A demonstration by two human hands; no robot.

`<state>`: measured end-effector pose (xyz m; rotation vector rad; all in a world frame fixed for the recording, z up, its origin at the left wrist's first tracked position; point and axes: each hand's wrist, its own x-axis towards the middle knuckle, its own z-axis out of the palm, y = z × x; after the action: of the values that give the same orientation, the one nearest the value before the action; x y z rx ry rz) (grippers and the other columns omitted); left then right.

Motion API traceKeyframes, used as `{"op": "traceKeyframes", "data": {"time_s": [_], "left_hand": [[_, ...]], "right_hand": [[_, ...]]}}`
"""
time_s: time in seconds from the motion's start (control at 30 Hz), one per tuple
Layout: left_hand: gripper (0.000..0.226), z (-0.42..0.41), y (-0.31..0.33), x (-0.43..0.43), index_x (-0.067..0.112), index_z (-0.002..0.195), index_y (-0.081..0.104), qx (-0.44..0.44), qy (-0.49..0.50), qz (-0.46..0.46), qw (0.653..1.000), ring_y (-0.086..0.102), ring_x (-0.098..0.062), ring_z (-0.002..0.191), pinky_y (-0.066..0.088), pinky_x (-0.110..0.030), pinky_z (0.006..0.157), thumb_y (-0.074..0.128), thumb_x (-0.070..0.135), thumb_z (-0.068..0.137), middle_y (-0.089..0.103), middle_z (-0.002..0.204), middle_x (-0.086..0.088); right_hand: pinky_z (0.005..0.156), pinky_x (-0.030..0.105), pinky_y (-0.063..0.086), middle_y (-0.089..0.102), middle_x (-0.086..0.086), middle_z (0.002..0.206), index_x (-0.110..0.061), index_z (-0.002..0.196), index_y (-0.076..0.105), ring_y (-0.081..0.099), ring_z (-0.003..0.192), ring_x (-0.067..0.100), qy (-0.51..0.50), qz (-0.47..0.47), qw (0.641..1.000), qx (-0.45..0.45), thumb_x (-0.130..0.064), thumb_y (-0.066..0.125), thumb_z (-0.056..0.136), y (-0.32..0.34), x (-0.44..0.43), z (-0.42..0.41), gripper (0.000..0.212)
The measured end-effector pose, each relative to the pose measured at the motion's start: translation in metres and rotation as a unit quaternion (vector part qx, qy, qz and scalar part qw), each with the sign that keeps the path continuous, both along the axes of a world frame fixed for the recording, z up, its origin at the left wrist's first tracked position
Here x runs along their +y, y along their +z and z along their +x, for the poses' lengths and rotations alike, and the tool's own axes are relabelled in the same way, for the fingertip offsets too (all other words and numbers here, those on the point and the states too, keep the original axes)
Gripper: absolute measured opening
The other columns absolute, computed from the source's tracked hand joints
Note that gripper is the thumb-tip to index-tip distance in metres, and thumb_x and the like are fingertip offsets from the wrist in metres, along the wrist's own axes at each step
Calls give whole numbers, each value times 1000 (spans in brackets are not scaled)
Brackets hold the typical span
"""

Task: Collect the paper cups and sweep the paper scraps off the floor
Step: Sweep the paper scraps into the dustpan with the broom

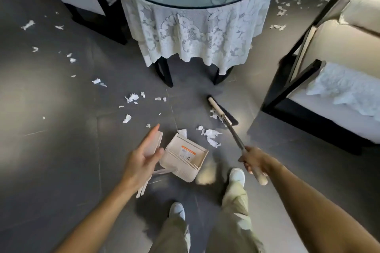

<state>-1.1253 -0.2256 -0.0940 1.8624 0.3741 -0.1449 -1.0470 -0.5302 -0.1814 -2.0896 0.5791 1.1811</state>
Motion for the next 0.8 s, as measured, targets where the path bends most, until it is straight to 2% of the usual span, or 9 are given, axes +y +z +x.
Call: {"op": "traceKeyframes", "data": {"time_s": [0.1, 0.17, 0.27, 0.37, 0.53, 0.63, 0.7, 0.8], "left_hand": [[64, -19, -5, 32, 61, 121, 46, 10, -8, 4, 1000, 40, -51, 113, 34, -68, 92, 61, 7, 90, 42, 120, -35], [62, -28, -6, 48, 54, 126, 45, 22, -25, 3, 999, 40, -49, 115, 34, -66, 93, 59, 6, 91, 43, 122, -32], [60, -40, -9, 66, 48, 133, 43, 29, -28, 4, 999, 45, -46, 118, 40, -57, 91, 58, 7, 91, 46, 127, -29], [60, -47, -12, 78, 44, 135, 43, 27, -24, 21, 999, 42, -45, 120, 35, -61, 96, 58, 6, 91, 46, 128, -30], [67, -45, -16, 94, 70, 116, 44, 20, 1, 44, 999, 42, -52, 116, 34, -68, 93, 58, 9, 91, 48, 126, -32], [65, -38, -23, 100, 68, 118, 44, 22, -21, 59, 998, 39, -54, 117, 32, -69, 94, 56, 9, 93, 45, 128, -33], [60, -34, -26, 102, 63, 120, 44, 21, -36, 76, 996, 38, -53, 118, 32, -66, 97, 54, 10, 94, 45, 128, -34], [62, -27, -26, 108, 71, 118, 38, 22, -50, 115, 992, 40, -49, 120, 35, -62, 98, 52, 15, 96, 50, 128, -29]], "right_hand": [[39, 27, 41, 54, 14, 71, -9, 133, 42, 44, 44, 16, -46, 19, 999, -4, 0, 46, 92, -3, 28, -40, 43], [35, 22, 39, 53, 14, 73, -12, 140, 38, 40, 43, 15, -94, 24, 995, -17, -5, 38, 99, 2, 39, -58, 42], [31, 18, 36, 52, 7, 63, -14, 144, 37, 38, 34, 11, -126, 1, 990, -56, -13, 36, 101, 7, 44, -77, 43], [31, 18, 36, 51, 8, 63, -13, 143, 38, 38, 37, 13, -137, -10, 987, -84, -7, 36, 98, 11, 43, -84, 45], [31, 20, 40, 53, 13, 71, -14, 144, 36, 44, 45, 19, -155, -33, 984, -86, 3, 41, 91, 17, 31, -78, 55], [33, 20, 42, 53, 15, 80, -12, 141, 37, 46, 49, 19, -155, -31, 986, -61, 5, 40, 91, 9, 27, -66, 53], [34, 19, 41, 51, 15, 78, -9, 139, 38, 44, 47, 18, -152, -26, 987, -44, 5, 38, 91, -2, 27, -56, 49], [37, 23, 41, 52, 13, 70, -2, 133, 43, 46, 45, 18, -118, -24, 993, -20, 5, 38, 88, -13, 47, -55, 46]]}}
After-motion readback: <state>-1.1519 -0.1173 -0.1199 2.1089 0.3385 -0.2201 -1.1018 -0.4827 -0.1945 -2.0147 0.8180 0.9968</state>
